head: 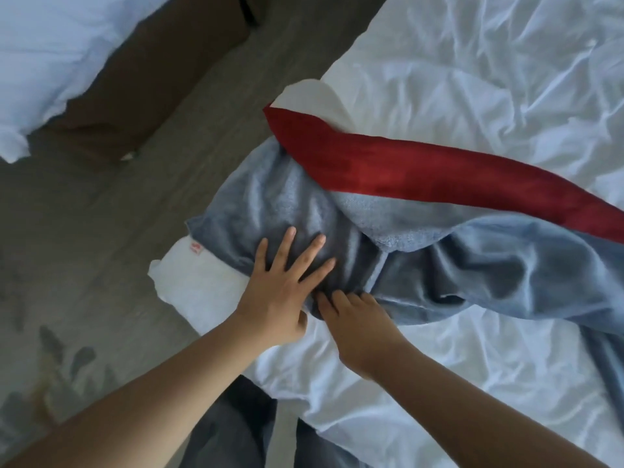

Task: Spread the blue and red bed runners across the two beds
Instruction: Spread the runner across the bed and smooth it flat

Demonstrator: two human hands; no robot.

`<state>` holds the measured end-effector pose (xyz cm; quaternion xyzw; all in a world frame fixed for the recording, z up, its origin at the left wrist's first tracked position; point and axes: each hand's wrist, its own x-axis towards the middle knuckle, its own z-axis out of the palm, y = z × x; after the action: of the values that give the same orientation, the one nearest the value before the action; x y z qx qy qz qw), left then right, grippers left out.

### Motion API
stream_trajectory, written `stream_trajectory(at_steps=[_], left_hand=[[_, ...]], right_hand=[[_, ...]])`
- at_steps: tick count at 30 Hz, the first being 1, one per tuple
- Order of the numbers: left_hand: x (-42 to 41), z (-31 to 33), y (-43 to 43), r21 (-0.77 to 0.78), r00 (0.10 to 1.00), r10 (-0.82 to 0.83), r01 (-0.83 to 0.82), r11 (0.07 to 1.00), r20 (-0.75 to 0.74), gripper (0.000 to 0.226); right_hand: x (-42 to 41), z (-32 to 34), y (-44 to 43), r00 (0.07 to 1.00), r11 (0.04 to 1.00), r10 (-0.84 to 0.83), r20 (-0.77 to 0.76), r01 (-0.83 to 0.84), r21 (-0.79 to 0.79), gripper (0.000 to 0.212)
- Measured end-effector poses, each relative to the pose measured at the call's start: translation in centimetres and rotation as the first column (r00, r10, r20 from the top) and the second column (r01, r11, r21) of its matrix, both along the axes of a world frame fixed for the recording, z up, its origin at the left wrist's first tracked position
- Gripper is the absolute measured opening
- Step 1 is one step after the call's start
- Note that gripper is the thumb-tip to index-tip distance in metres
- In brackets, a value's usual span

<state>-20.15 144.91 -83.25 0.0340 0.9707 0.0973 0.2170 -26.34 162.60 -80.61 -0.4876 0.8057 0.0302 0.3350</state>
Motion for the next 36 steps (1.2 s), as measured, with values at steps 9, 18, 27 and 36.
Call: stream_trajectory(at_steps=[9,18,27,36], left_hand=[[-13.4,3.8,-2.6,0.206,0.846,0.508,-0.475,0.855,-0.160,0.078],[-22.3,1.7,-5.0,0.071,0.894,0.414,-0.408,0.910,-0.170,0.026],[-36.3,5.1,-5.9,0.494,0.670,0.474,-0.180,0.850,-0.571,0.028],[-29.4,-5.1,-3.0,0.092,0.925,0.310,-0.297,0.950,-0.220,0.062]], right_hand=[[-12.3,4.6,-5.0,0.810,0.749,-0.586,-0.030,0.527,-0.401,0.052],[-21.2,2.0,-9.5,0.745,0.745,-0.667,-0.009,0.666,-0.049,0.044],[-33.5,4.0,-8.7,0.464,0.443,-0.880,-0.104,0.721,-0.532,0.026],[-28.5,-4.6,-6.1,0.748,0.784,-0.617,-0.245,0.610,-0.115,0.058]])
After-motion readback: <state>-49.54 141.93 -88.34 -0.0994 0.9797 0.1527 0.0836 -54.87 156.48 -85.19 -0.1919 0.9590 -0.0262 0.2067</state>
